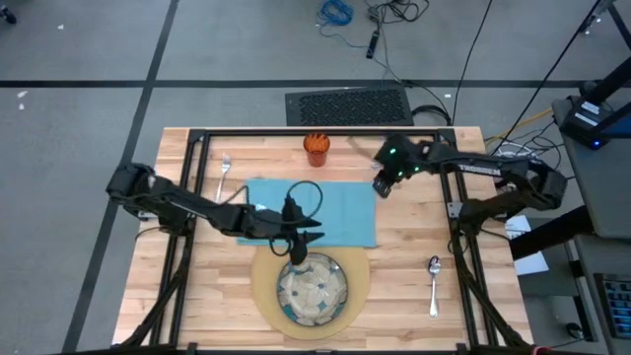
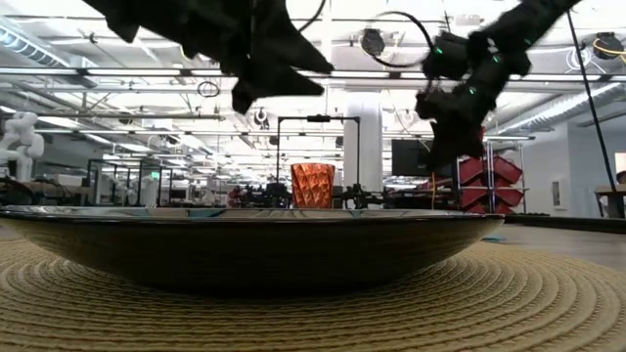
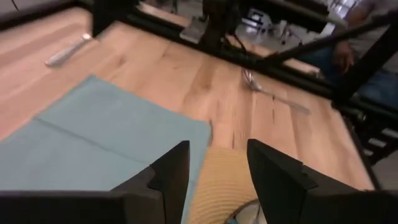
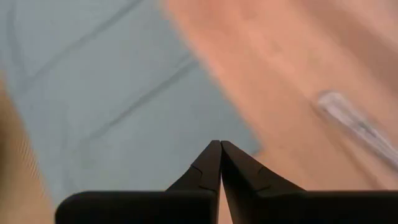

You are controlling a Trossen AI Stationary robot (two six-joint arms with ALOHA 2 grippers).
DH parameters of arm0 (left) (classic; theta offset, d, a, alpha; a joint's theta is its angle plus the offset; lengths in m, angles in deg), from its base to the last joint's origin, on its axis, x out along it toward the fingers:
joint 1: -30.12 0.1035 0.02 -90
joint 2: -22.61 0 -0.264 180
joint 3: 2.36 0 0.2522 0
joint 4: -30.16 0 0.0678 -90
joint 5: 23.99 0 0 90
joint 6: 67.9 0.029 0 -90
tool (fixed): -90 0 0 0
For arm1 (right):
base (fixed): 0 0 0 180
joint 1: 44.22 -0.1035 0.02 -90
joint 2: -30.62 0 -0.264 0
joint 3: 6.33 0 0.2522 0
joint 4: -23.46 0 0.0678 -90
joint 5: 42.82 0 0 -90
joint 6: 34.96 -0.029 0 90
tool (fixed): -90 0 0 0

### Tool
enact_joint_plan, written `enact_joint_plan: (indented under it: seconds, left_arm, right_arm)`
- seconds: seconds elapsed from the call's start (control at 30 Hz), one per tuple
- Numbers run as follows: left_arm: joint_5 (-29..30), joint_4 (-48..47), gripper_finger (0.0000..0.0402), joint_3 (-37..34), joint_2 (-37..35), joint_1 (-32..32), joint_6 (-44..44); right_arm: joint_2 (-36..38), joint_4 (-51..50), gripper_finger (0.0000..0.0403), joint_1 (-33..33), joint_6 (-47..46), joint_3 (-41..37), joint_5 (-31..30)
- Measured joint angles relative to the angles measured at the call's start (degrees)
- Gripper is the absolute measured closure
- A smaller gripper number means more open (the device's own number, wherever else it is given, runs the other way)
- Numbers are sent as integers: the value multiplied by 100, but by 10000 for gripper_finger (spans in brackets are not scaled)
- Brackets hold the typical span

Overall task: Set table place
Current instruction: Fold the blue table napkin

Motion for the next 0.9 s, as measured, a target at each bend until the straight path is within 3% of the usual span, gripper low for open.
enact_joint_plan:
  seconds: [0.17, 0.4, 0.5, 0.77, 0.9]
  left_arm:
    - [230, -140, 256, 408, 439, 78, 2]
    - [-67, -1800, 256, 2078, 1418, 447, 442]
    - [-143, -1893, 256, 2488, 1787, 447, 704]
    - [-302, -2042, 256, 3398, 2794, 495, 914]
    - [-299, -2020, 256, 3773, 3168, 556, 1073]
  right_arm:
    - [281, 1669, 403, 429, -984, -721, 466]
    - [25, 1540, 395, 529, -1101, -635, 366]
    - [-254, 1198, 359, 610, -1111, -635, 366]
    - [-950, 1241, 212, 650, -837, -637, 331]
    - [-1134, 1301, 179, 655, -621, -634, 306]
